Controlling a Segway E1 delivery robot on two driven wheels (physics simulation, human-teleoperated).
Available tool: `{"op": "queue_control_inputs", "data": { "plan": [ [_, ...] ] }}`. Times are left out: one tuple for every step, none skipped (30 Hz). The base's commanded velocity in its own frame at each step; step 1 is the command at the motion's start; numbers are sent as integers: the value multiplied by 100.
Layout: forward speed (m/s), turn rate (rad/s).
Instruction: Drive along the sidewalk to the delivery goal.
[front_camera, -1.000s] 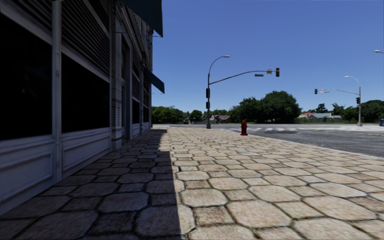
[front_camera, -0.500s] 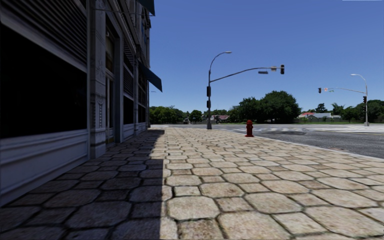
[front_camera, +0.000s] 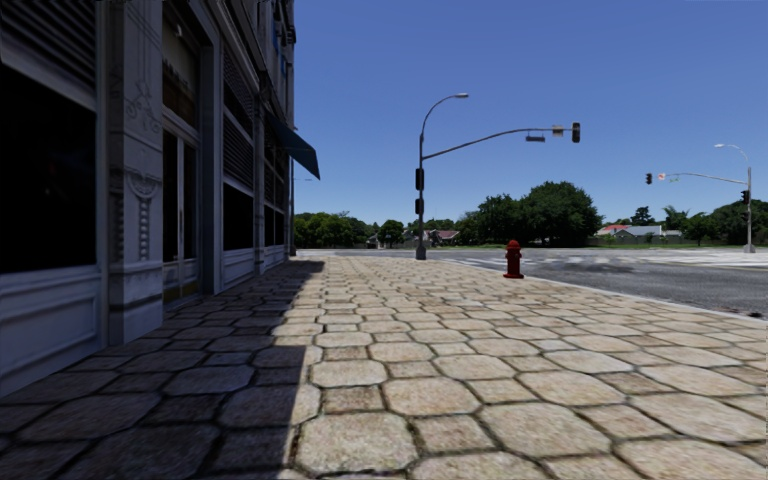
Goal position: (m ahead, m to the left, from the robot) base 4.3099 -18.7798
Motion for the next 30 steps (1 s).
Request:
{"op": "queue_control_inputs", "data": {
  "plan": [
    [200,0],
    [200,0],
    [200,0],
    [200,0],
    [200,0],
    [200,0],
    [200,0],
    [200,0],
    [200,0],
    [200,0],
    [200,0],
    [200,0],
    [200,0],
    [200,0],
    [200,0],
    [200,0],
    [200,0],
    [200,0],
    [200,0],
    [200,0],
    [200,0],
    [200,0],
    [200,0],
    [200,0],
    [200,0],
    [200,0],
    [200,0],
    [200,0],
    [200,0],
    [200,0]
  ]
}}
